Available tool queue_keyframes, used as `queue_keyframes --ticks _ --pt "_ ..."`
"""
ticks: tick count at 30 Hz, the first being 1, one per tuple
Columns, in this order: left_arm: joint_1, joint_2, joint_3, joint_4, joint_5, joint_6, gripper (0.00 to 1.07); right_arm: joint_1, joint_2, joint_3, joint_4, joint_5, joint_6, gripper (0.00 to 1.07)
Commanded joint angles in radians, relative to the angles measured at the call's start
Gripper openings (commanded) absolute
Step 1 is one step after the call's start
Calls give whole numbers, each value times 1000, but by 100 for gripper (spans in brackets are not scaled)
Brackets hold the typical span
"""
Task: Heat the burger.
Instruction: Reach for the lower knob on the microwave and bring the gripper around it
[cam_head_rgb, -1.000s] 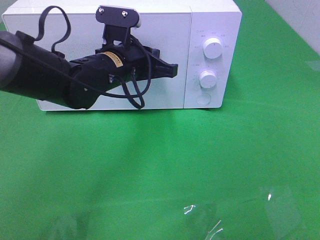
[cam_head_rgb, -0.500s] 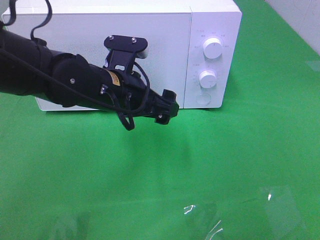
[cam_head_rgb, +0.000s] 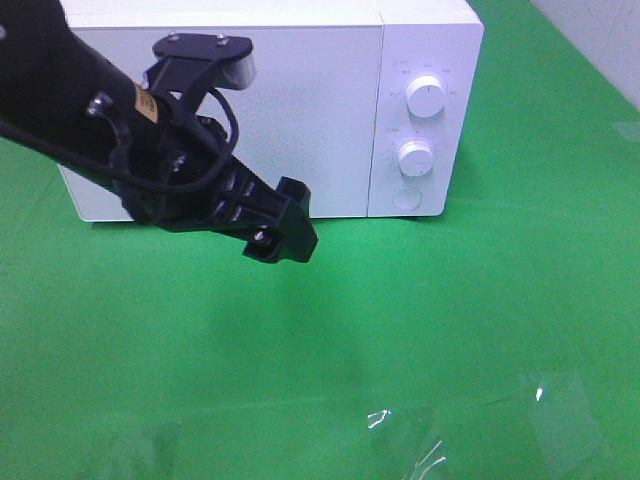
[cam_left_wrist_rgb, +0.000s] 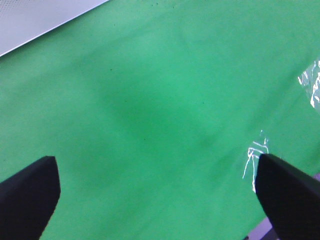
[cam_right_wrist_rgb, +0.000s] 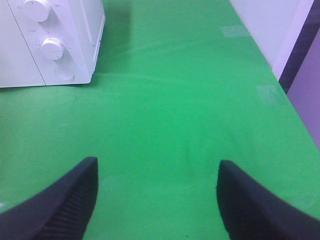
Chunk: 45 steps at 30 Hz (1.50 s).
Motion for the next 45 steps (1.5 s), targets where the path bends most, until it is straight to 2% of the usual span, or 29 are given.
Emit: queue_keyframes --ticks 1,3,5,6,7,10,12,13,14,15,17,18,19,20,21,22,24,27,29,32,35,37,38,44,45 --pt "-5 -51 2 35 65 -10 101 -4 -25 3 -2 1 3 64" --pt "-2 -65 2 47 86 -15 101 -4 -25 3 -2 1 3 64" --pt "53 -116 2 70 206 -42 101 -4 -25 3 -2 1 3 64" --pt "53 -116 2 70 206 -42 101 -4 -25 3 -2 1 3 64" --pt "105 -137 2 70 253 -42 101 -4 -25 3 -2 1 3 64" --pt "134 -149 2 69 269 -42 101 -4 -25 3 -2 1 3 64" --pt "250 -188 2 63 336 -38 101 -4 -25 3 -2 1 3 64" --pt "250 -188 2 63 336 -38 101 -4 -25 3 -2 1 3 64" --pt "308 -202 2 63 372 -30 101 -4 -25 3 -2 1 3 64" --pt "308 -202 2 63 372 -30 101 -4 -25 3 -2 1 3 64" --pt "402 -218 2 72 420 -18 101 -4 -25 3 -2 1 3 64" --pt "402 -218 2 72 420 -18 101 -4 -25 3 -2 1 3 64" --pt "463 -229 2 73 451 0 101 -4 -25 3 -1 1 3 64" --pt "463 -229 2 73 451 0 101 -4 -25 3 -1 1 3 64" --pt "512 -240 2 73 483 12 101 -4 -25 3 -1 1 3 64" --pt "512 -240 2 73 483 12 101 -4 -25 3 -1 1 3 64" --pt "568 -264 4 73 521 17 101 -4 -25 3 -1 1 3 64" --pt "592 -288 11 74 532 11 101 -4 -25 3 -1 1 3 64" --pt "608 -333 37 83 556 -24 101 -4 -25 3 -1 1 3 64" --pt "608 -366 64 111 565 -39 101 -4 -25 3 -1 1 3 64" --pt "608 -452 138 126 564 -43 101 -4 -25 3 -1 1 3 64" --pt "608 -471 154 125 564 -48 101 -4 -25 3 -1 1 3 64" --pt "608 -515 191 122 564 -66 101 -4 -25 3 -1 1 3 64" --pt "608 -641 287 122 562 -65 101 -4 -25 3 -1 1 3 64" --pt "608 -698 327 118 562 -66 101 -4 -25 3 -1 1 3 64"
